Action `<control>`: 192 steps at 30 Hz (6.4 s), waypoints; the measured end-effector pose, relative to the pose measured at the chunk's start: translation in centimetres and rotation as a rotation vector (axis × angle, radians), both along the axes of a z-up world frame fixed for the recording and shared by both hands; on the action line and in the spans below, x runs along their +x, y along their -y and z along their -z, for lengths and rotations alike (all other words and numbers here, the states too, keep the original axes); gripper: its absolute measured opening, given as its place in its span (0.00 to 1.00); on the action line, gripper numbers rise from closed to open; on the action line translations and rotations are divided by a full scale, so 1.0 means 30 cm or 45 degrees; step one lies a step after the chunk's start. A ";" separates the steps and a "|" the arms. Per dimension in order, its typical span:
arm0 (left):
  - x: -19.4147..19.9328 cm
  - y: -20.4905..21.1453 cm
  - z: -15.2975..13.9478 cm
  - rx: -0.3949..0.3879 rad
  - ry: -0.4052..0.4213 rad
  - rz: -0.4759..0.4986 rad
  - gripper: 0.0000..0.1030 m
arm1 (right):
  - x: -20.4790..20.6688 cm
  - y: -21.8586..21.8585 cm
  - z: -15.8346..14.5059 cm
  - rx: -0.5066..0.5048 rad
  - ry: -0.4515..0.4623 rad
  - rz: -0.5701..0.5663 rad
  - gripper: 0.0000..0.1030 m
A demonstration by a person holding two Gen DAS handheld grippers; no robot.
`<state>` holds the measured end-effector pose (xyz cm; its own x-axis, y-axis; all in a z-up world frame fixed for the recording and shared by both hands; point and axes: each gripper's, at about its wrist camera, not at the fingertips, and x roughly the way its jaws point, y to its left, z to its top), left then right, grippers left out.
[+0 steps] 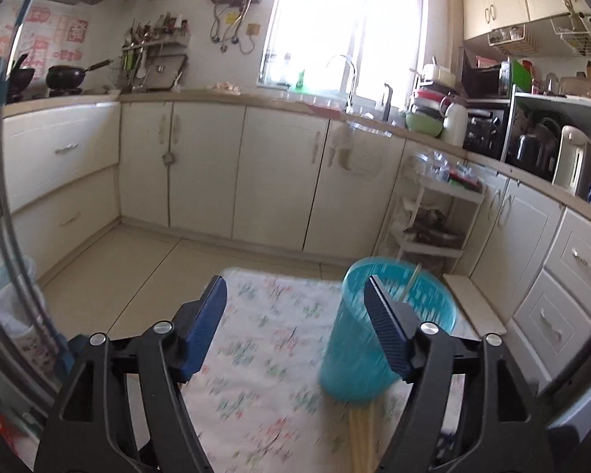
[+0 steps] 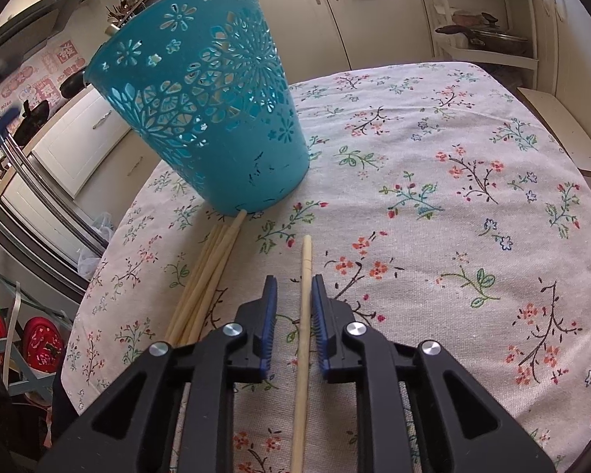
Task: Organize utensils
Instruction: 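Lift the chopstick with the left tool and release it into the basket, then raise the right tool's chopstick over the basket and open the right tool, then return the right tool to the bundle and grasp another chopstick, then grasp a chopstick with the left tool and lift it toward the basket while right holds its stick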
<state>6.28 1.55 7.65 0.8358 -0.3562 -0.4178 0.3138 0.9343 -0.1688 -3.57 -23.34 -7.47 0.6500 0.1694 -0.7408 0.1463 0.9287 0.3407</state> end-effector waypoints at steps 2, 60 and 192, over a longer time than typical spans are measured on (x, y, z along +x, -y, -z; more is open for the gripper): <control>-0.023 -0.040 0.075 0.003 -0.079 0.016 0.69 | 0.000 -0.003 -0.001 -0.019 -0.006 0.018 0.18; 0.078 0.010 0.530 0.101 -0.552 0.043 0.78 | -0.080 0.056 -0.445 0.284 0.421 0.089 0.06; 0.120 0.349 0.541 0.374 -0.570 0.435 0.08 | 0.021 -0.043 -0.032 -0.104 -0.062 -0.011 0.06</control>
